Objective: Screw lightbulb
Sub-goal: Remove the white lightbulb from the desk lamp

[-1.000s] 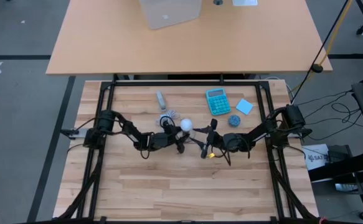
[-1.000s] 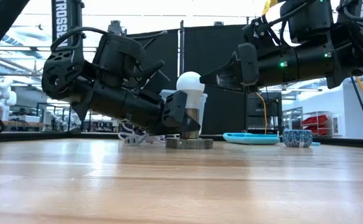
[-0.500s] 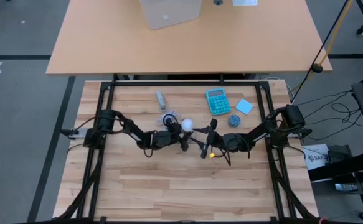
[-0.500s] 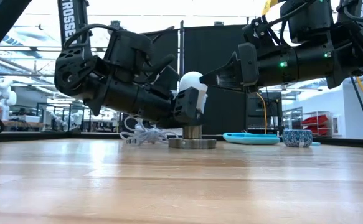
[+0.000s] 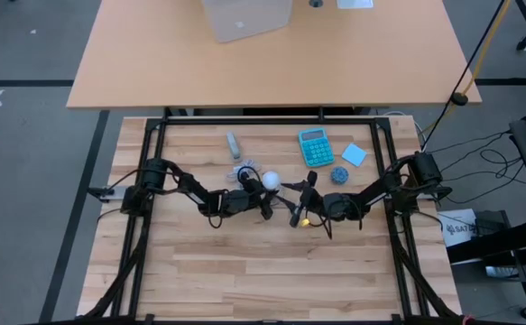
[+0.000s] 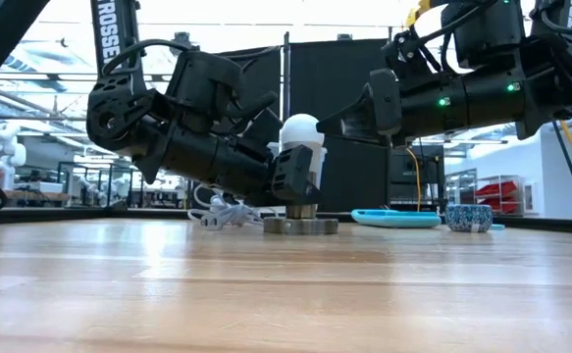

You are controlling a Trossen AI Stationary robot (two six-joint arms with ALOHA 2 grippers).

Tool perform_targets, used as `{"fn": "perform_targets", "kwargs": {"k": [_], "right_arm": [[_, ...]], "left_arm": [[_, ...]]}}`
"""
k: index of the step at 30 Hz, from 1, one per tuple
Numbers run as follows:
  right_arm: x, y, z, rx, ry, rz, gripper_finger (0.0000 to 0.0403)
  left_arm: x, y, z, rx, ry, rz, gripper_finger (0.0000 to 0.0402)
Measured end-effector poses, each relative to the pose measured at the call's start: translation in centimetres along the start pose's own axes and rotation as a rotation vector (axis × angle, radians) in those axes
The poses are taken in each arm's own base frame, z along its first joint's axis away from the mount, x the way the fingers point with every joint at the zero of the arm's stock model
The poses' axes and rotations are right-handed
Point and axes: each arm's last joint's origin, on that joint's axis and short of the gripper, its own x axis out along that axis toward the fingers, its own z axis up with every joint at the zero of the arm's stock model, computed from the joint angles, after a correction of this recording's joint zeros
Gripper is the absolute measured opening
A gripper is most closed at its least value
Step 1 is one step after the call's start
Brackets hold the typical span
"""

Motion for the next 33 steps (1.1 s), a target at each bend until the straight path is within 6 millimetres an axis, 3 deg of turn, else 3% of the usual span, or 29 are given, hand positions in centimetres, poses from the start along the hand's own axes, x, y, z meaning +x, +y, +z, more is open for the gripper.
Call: {"fn": "perform_targets", "kwargs": {"k": [15, 33], "right_arm": [[1.1, 0.6, 1.1, 0.051, -0.011, -0.042, 0.0278], [1.6, 1.2, 2.2, -0.057, -0.043, -0.096, 0.0287]], "left_arm": [[0.0, 0.0, -0.1, 0.001, 0.008, 0.002, 0.0179], [0.0, 0.0, -0.2, 0.017, 0.023, 0.003, 0.0177]]}}
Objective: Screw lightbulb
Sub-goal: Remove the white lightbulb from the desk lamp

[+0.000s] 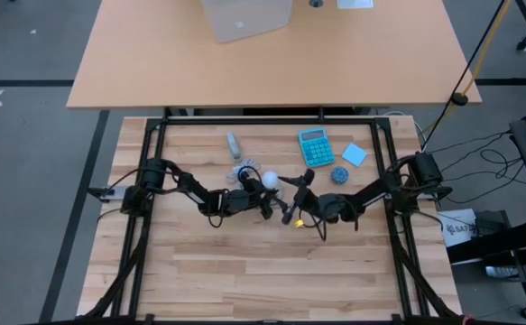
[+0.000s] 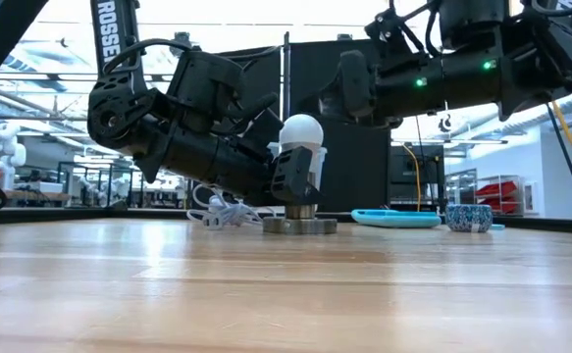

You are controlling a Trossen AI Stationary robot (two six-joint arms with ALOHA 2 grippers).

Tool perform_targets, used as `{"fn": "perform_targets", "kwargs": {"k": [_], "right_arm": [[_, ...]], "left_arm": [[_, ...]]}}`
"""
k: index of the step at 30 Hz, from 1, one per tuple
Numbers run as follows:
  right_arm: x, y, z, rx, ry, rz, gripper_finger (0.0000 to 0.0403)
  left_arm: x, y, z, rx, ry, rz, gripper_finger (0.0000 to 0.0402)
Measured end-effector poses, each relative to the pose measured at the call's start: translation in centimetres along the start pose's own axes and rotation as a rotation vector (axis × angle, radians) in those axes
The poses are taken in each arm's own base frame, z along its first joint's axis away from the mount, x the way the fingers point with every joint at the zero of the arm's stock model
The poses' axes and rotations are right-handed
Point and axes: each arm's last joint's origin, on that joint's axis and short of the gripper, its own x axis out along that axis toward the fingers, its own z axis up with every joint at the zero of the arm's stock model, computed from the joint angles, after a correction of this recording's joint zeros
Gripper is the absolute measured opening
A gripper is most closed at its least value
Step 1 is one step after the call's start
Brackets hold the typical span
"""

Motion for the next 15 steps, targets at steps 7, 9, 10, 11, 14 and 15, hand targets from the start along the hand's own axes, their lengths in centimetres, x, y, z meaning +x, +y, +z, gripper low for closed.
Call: {"fn": "perform_targets", "kwargs": {"k": [7, 9, 10, 11, 14, 15], "right_arm": [[0.04, -0.28, -0.43, -0.032, 0.043, -0.079, 0.0298], [0.06, -0.26, -0.44, -0.009, 0.042, -0.066, 0.0309], [0.06, -0.23, -0.45, 0.002, 0.042, -0.058, 0.0316], [0.06, -0.23, -0.45, 0.011, 0.041, -0.057, 0.0324], [0.08, -0.25, -0.51, 0.029, 0.046, -0.057, 0.0349], [0.11, -0.29, -0.57, 0.037, 0.049, -0.058, 0.0357]], "left_arm": [[0.00, 0.01, -0.03, 0.000, 0.003, 0.000, 0.0177], [0.00, 0.01, -0.04, 0.000, 0.004, 0.000, 0.0177], [0.00, 0.01, -0.04, 0.000, 0.004, 0.000, 0.0177], [0.00, 0.01, -0.04, 0.001, 0.004, 0.000, 0.0177], [0.00, 0.01, -0.05, 0.000, 0.005, 0.000, 0.0177], [-0.01, 0.01, -0.06, 0.001, 0.005, 0.000, 0.0177]]}}
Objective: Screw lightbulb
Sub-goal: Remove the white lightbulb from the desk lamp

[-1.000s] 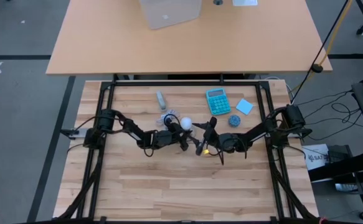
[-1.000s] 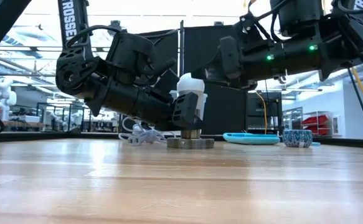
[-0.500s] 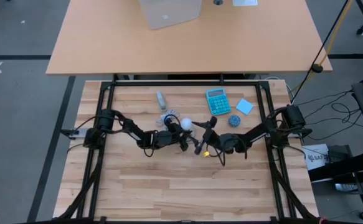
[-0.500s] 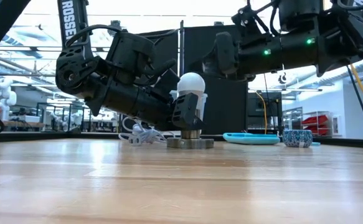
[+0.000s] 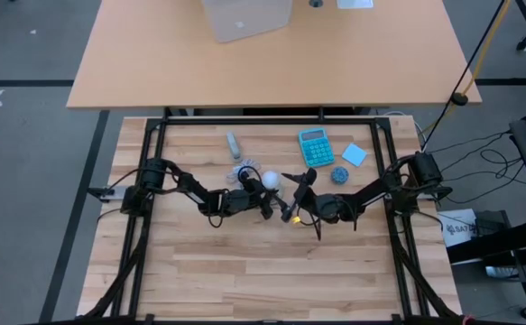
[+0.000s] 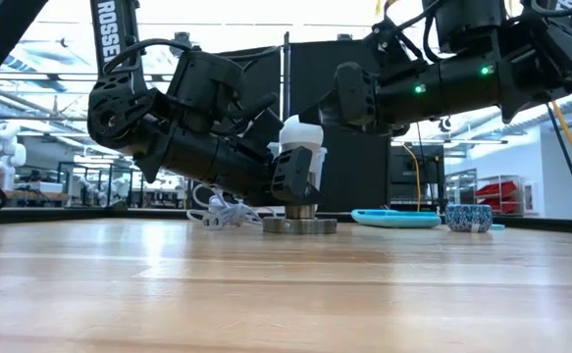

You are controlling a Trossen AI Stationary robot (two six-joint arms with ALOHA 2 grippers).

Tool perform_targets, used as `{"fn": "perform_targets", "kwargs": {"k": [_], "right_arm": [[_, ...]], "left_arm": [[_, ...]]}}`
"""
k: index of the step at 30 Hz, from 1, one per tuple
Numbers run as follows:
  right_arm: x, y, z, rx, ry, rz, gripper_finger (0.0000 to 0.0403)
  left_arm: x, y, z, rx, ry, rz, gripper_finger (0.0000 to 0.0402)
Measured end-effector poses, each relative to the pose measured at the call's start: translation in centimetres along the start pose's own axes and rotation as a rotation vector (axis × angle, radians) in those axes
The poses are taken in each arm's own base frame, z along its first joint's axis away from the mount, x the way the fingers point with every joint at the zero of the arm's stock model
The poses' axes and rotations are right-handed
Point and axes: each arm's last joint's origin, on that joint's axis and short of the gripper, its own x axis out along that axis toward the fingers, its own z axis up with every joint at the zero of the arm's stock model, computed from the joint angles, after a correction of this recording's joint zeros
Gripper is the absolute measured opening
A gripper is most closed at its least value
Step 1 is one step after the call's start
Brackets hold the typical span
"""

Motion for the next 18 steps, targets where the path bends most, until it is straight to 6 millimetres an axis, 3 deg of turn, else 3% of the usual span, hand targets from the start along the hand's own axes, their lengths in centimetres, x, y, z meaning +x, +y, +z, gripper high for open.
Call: {"fn": "perform_targets", "kwargs": {"k": [6, 18], "right_arm": [[0.6, -0.7, -0.4, 0.042, 0.031, -0.030, 0.0385], [1.6, -1.7, -0.6, 0.092, 0.052, 0.084, 0.0387]], "left_arm": [[0.0, 0.0, 0.0, 0.000, 0.000, -0.001, 0.0178], [0.0, 0.0, 0.0, -0.001, 0.001, -0.002, 0.0179]]}}
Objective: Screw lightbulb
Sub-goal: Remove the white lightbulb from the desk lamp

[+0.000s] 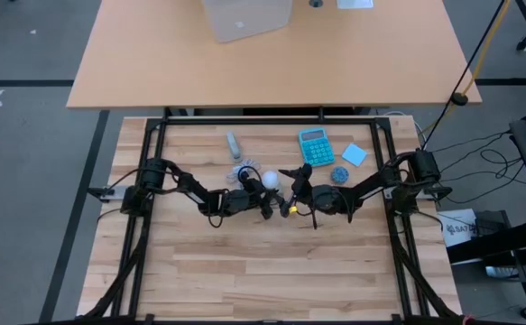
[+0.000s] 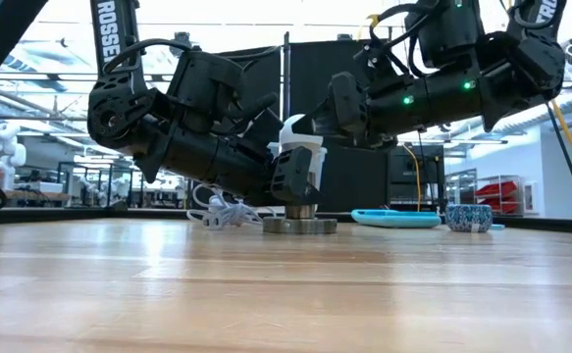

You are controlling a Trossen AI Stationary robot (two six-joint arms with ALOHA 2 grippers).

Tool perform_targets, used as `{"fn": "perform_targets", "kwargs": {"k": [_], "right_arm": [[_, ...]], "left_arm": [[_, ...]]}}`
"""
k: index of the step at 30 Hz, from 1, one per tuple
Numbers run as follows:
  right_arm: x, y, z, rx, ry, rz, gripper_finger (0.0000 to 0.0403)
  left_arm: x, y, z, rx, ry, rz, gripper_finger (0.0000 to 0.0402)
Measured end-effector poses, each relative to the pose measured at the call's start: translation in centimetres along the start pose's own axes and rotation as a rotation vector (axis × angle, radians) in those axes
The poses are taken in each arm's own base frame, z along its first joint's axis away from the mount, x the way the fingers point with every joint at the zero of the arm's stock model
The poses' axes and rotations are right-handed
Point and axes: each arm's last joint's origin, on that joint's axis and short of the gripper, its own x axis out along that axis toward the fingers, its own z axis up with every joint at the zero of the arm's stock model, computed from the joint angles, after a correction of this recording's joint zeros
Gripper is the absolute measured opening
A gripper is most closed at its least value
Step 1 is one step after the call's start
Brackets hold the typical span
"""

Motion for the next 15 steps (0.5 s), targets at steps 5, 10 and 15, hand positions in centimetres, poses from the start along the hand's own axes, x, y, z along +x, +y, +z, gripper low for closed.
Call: {"fn": "perform_targets", "kwargs": {"k": [5, 10, 15], "right_arm": [[0.3, -0.4, 0.0, -0.015, 0.009, 0.035, 0.0378], [0.7, -0.9, 0.0, -0.019, 0.015, 0.081, 0.0351], [0.9, -1.2, 0.0, -0.018, 0.020, 0.113, 0.0313]], "left_arm": [[0.0, 0.0, 0.0, 0.000, -0.002, 0.000, 0.0180], [0.0, 0.0, 0.0, 0.000, 0.000, -0.007, 0.0180], [0.0, 0.0, 0.0, 0.001, 0.001, -0.015, 0.0180]]}}
